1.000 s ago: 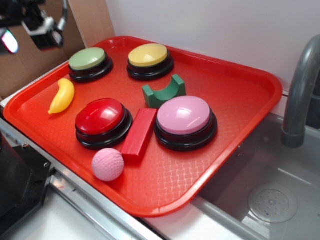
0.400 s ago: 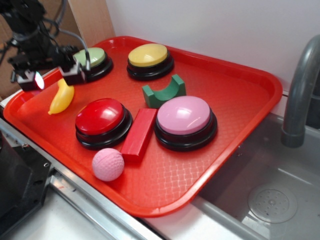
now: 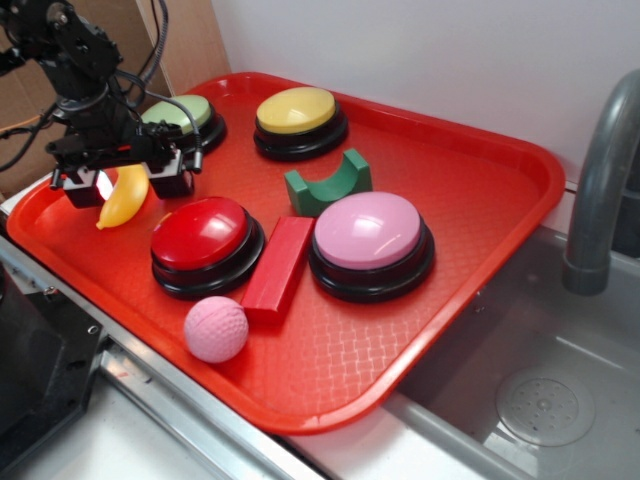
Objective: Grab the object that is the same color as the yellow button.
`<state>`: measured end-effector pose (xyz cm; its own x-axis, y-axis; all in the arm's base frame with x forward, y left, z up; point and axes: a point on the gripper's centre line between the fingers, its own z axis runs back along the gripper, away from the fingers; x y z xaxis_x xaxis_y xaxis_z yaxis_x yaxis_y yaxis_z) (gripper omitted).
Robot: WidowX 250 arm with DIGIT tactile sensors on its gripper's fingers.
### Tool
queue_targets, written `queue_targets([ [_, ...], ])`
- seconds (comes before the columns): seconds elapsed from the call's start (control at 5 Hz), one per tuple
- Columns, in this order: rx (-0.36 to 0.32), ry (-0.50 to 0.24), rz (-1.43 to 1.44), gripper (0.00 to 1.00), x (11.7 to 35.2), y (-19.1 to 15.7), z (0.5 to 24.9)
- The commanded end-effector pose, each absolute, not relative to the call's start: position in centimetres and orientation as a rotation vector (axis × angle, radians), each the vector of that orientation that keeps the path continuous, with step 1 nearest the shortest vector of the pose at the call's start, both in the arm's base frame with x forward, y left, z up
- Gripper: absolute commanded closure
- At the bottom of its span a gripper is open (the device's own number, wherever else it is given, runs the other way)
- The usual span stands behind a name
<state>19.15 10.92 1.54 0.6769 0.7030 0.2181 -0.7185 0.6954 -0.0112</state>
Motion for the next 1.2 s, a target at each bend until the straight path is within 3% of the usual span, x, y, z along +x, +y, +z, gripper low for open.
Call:
queue_targets([
  [0.0,0.051,-0.239,0.753,1.0,19.0,11.2,3.2],
  [0.2,0.035,-0.22,0.645,1.0,20.0,10.4,5.4],
  [0.6,-0.079,-0.172,0.401,1.0,22.7,4.0,14.6],
  [0.8,-0.097,-0.209,0.293,1.0,23.3,1.3,17.5],
  [1.0,-0.12,-0.13,0.189,1.0,23.9,-0.4,17.5],
])
